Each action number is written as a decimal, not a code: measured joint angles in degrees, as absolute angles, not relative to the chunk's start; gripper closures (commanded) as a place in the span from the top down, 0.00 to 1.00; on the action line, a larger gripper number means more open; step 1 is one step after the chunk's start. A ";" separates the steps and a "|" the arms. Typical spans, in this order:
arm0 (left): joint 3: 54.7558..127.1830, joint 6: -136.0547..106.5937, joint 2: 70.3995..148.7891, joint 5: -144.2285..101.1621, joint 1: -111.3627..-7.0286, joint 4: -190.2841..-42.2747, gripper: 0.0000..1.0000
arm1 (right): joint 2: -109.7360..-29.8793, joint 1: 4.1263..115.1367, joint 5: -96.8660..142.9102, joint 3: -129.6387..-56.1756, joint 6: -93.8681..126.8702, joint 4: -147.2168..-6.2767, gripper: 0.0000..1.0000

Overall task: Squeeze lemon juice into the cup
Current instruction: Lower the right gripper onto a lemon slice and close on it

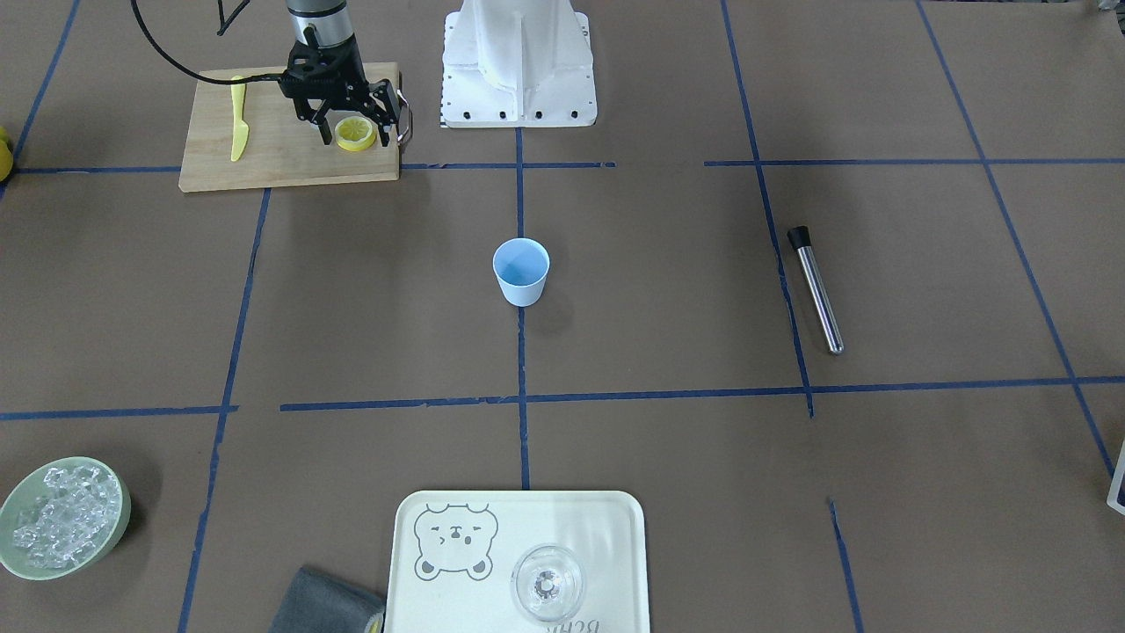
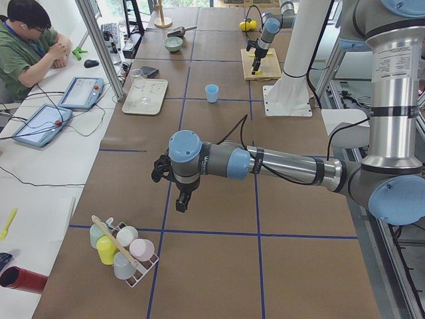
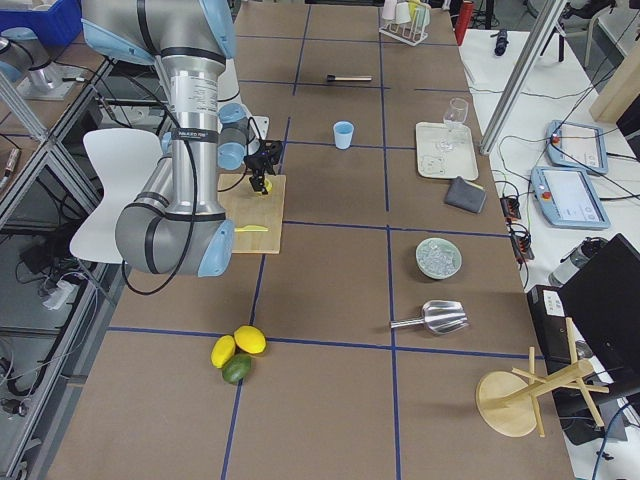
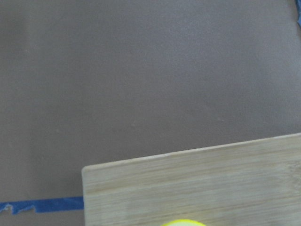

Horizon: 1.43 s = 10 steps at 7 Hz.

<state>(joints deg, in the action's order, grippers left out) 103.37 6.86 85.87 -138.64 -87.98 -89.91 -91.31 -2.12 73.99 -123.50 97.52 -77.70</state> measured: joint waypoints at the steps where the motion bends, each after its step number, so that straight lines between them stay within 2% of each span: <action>1: 103.37 6.86 85.87 -138.67 -87.98 -89.91 1.00 | -91.32 -2.09 74.04 -123.61 97.52 -77.69 0.32; 2: 103.36 6.85 85.87 -138.68 -87.98 -89.91 1.00 | -91.35 -2.02 74.16 -123.76 97.47 -77.70 0.16; 3: 103.33 6.85 85.87 -138.67 -87.98 -89.91 1.00 | -91.38 -1.94 74.30 -123.96 97.42 -77.70 0.11; 7: 103.35 6.86 85.87 -138.69 -87.98 -89.91 1.00 | -92.24 -1.73 74.53 -125.92 97.38 -77.80 0.10; 8: 103.35 6.86 85.87 -138.69 -87.98 -89.91 1.00 | -92.37 -1.65 74.55 -126.22 97.38 -77.78 0.13; 9: 103.36 6.86 85.87 -138.69 -87.98 -89.91 1.00 | -92.61 -1.58 74.59 -126.65 97.38 -77.78 0.79; 10: 103.36 6.85 85.87 -138.69 -87.98 -89.91 1.00 | -92.74 -1.54 74.61 -126.85 97.38 -77.79 0.99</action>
<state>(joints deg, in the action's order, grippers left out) 103.36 6.85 85.87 -138.69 -87.98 -89.91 -92.74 -1.54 74.61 -126.85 97.38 -77.79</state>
